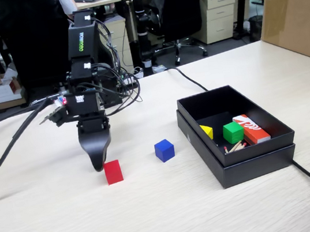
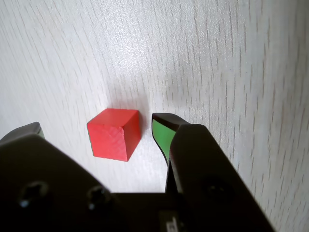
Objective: Put the red cube on top of the blue cube
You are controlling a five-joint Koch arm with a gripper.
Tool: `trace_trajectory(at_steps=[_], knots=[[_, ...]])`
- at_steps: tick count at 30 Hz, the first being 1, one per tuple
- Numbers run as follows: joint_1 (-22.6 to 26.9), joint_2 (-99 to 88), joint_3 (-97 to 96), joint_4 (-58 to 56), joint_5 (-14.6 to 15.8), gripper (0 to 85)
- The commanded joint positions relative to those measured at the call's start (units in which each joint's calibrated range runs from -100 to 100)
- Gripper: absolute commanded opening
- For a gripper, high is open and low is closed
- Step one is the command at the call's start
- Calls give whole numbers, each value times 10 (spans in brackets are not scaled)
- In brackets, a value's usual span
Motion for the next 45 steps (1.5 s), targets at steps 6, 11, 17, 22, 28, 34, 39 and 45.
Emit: trace_trajectory(at_steps=[6,11,17,22,28,34,39,45], knots=[[6,4,64,-4,-3,449],[12,-14,69,-19,-5,451],[12,-15,68,-25,-27,453],[13,-12,77,-25,-36,453],[13,10,90,-25,-38,453],[15,27,84,-25,-34,456],[15,40,79,-25,-32,464],[14,51,76,-25,-30,464]])
